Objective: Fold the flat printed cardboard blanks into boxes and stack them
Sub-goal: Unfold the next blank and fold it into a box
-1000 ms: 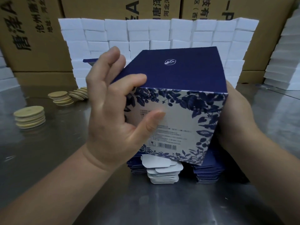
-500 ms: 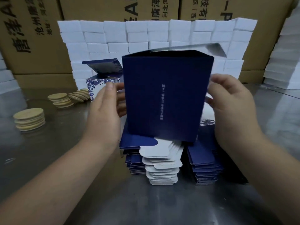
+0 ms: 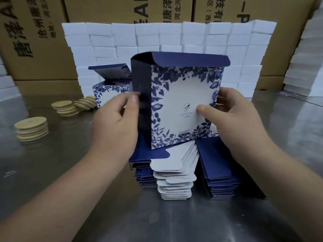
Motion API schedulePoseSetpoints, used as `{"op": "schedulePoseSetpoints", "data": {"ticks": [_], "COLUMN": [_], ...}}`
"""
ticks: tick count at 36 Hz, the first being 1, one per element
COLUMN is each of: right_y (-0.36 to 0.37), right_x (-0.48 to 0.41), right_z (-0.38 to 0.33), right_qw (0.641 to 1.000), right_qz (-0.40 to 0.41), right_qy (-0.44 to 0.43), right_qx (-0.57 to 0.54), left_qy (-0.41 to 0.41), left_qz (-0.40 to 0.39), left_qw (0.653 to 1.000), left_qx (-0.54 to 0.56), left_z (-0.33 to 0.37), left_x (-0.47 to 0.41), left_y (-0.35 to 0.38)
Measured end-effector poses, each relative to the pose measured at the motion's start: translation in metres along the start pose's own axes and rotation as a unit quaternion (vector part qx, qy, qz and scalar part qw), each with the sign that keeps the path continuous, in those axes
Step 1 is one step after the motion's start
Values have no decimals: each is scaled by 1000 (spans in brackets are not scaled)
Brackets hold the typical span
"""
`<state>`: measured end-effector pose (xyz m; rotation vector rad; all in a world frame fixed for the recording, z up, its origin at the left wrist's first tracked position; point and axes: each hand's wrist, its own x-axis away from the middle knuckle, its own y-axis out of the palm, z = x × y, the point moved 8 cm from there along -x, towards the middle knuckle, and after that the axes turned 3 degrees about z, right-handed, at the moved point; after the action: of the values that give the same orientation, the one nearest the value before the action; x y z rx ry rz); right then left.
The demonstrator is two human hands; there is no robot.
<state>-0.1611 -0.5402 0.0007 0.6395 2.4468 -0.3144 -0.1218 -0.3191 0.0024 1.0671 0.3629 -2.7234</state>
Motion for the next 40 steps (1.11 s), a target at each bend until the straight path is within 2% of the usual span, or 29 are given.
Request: {"op": "schedulePoseSetpoints", "data": {"ticks": [2, 7, 10, 15, 20, 25, 31, 36, 40], "right_y": [0, 12, 22, 43, 56, 62, 66, 69, 71], "right_x": [1, 6, 9, 22, 34, 43, 47, 51, 53], "right_z": [-2, -5, -8, -5, 1, 0, 7, 4, 6], "right_qw": [1000, 998, 993, 969, 941, 916, 901, 898, 883], "right_qz": [3, -54, -107, -225, -303, -348, -382, -385, -383], "right_qy": [-7, -26, -38, -50, -44, -80, -64, -58, -66], "right_qx": [0, 7, 17, 90, 143, 184, 194, 208, 264], "left_qy": [-17, -16, -51, -50, -53, -54, -51, -43, -36], "left_qz": [-36, -102, -81, 14, 9, 4, 11, 41, 69], "left_qw": [998, 995, 995, 997, 994, 988, 984, 989, 990], "left_qx": [54, -16, -32, -60, -100, -144, -170, -135, -114], "left_z": [-1, -7, -19, -22, -14, -7, -9, -13, -18], "left_x": [2, 1, -1, -8, -6, -2, -2, -2, -5], "left_y": [5, 20, 18, -1, 0, 4, 5, 2, -3]}}
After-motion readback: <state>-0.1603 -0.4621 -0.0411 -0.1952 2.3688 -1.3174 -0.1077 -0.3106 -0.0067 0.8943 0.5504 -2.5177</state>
